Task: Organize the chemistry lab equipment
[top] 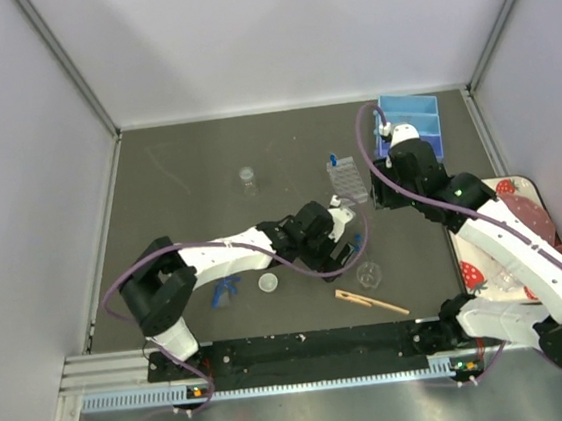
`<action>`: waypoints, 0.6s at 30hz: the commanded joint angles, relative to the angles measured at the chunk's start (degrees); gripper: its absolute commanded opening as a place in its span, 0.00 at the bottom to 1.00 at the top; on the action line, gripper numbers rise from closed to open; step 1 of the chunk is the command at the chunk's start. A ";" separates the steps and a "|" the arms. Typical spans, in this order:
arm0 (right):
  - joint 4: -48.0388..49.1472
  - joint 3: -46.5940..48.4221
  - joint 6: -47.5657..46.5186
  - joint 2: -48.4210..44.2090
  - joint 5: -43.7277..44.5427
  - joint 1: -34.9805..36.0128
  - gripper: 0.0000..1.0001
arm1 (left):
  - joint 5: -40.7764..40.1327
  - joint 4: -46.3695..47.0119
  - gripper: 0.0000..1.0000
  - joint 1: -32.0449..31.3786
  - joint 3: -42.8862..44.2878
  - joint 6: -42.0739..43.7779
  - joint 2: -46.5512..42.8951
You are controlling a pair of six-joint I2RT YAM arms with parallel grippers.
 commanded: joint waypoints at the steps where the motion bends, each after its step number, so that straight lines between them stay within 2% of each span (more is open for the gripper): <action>1: -0.68 -0.96 0.37 -1.92 -1.27 0.34 0.50 | 0.70 4.92 0.93 -0.49 1.91 -0.54 3.23; 18: -0.50 -1.93 0.28 -1.75 -1.97 0.34 0.50 | 1.50 6.76 0.88 -0.75 5.86 0.78 11.59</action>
